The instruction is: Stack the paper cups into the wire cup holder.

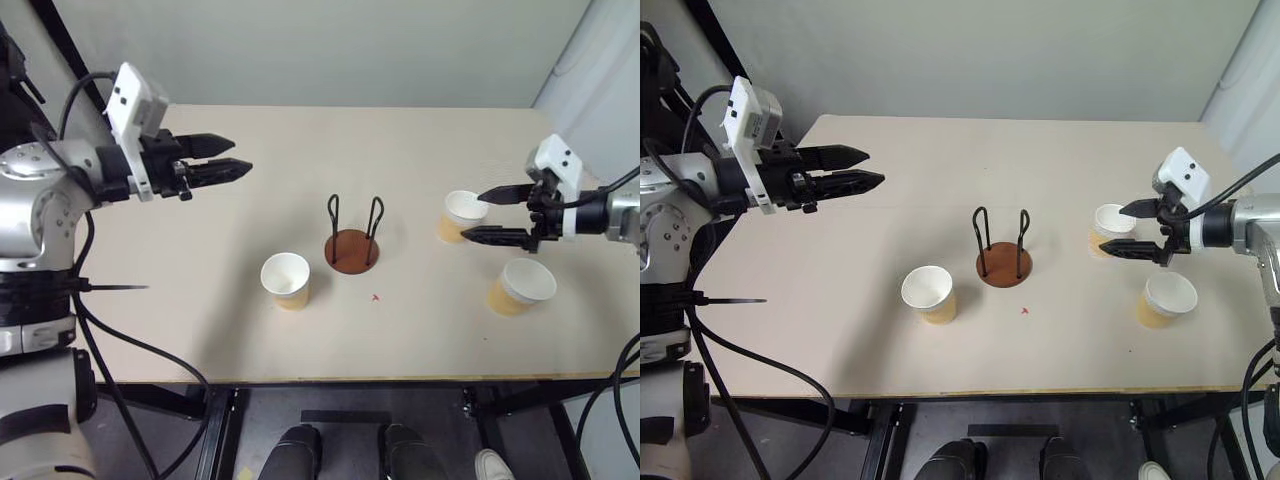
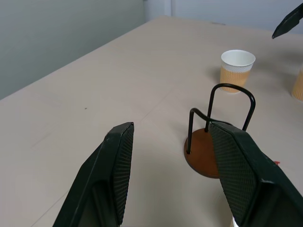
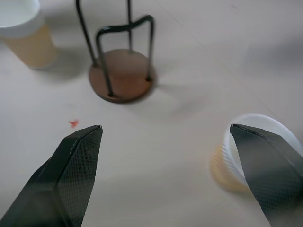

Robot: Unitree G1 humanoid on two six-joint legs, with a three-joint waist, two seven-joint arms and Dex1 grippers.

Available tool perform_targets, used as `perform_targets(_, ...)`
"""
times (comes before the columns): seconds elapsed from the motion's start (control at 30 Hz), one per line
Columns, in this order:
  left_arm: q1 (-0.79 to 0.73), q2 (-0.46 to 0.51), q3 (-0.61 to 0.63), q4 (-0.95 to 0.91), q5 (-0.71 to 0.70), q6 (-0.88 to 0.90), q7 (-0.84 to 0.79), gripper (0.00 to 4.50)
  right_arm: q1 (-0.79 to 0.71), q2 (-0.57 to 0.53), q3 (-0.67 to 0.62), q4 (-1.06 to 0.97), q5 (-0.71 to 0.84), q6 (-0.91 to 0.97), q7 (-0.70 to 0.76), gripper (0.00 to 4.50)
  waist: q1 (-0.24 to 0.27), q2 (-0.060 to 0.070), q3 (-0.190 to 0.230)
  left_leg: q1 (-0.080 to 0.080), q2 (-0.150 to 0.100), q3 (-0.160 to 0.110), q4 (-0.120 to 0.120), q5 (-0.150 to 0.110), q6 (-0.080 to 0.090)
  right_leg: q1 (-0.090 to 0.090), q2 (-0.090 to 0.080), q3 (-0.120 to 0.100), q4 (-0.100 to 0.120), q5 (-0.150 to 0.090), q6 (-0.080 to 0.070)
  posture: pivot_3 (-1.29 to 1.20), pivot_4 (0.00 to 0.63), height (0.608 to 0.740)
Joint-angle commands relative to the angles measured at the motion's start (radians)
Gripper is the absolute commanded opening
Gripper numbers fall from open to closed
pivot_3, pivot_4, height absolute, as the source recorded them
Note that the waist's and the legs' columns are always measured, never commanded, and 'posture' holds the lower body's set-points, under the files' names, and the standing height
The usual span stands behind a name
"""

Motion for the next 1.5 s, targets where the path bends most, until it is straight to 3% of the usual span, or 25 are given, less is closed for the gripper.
perform_targets(0.03, -0.042, 0.021, 0.009, 0.019, 0.015, -0.034, -0.020, 2.69, -0.003, -0.003, -0.045, -0.060, 0.031, 0.017, -0.032, 4.50, 0.000, 0.000, 0.000, 0.000, 0.000, 0.000, 0.000, 0.000, 0.000, 0.000, 0.000, 0.000, 0.000, 0.000, 0.000, 0.00, 0.150, 0.740)
perform_targets(0.23, -0.102, -0.013, -0.034, 0.043, 0.031, -0.054, -0.050, 2.69, 0.072, 0.031, -0.111, -0.135, 0.096, 0.069, -0.114, 4.50, 0.001, -0.001, 0.000, 0.000, 0.000, 0.000, 0.000, 0.000, 0.001, 0.000, 0.000, 0.000, 0.000, 0.000, 0.000, 0.00, 0.150, 0.740)
perform_targets(0.5, -0.122, 0.051, -0.110, 0.025, 0.034, -0.028, -0.235, 2.69, 0.124, 0.073, -0.099, -0.279, 0.216, 0.172, -0.153, 4.50, -0.006, -0.001, 0.000, 0.000, 0.000, 0.001, 0.000, 0.000, 0.000, -0.001, 0.001, 0.000, 0.000, 0.000, 0.003, 0.00, 0.150, 0.740)
perform_targets(0.77, -0.030, 0.109, -0.076, -0.041, 0.012, -0.023, -0.287, 2.69, 0.027, 0.031, -0.032, -0.172, 0.179, 0.140, -0.128, 4.50, -0.007, -0.001, 0.000, -0.001, 0.000, 0.000, 0.000, -0.001, 0.001, -0.002, 0.000, 0.001, 0.000, -0.001, 0.001, 0.00, 0.150, 0.740)
perform_targets(0.97, 0.028, 0.140, -0.030, -0.069, -0.015, -0.010, -0.287, 2.69, -0.153, 0.050, 0.063, -0.007, 0.136, 0.137, -0.077, 4.50, -0.007, -0.001, 0.000, -0.002, 0.000, 0.000, 0.000, -0.002, 0.005, -0.003, 0.000, 0.001, 0.001, 0.000, 0.000, 0.00, 0.150, 0.740)
perform_targets(1.27, 0.087, 0.160, 0.055, -0.103, -0.036, -0.006, -0.222, 2.69, -0.168, 0.090, 0.171, 0.005, 0.088, 0.131, -0.036, 4.50, -0.010, -0.001, -0.001, -0.002, 0.001, -0.001, -0.002, -0.001, 0.003, -0.004, 0.001, 0.000, 0.001, -0.001, -0.002, 0.00, 0.150, 0.740)
perform_targets(1.5, 0.068, 0.152, 0.041, -0.106, -0.046, -0.019, -0.218, 2.69, -0.181, 0.170, 0.222, 0.062, 0.021, 0.084, -0.069, 4.50, -0.011, -0.001, -0.001, -0.002, 0.001, -0.001, -0.002, -0.001, 0.004, -0.005, 0.001, -0.001, 0.002, 0.000, -0.003, 0.00, 0.150, 0.740)
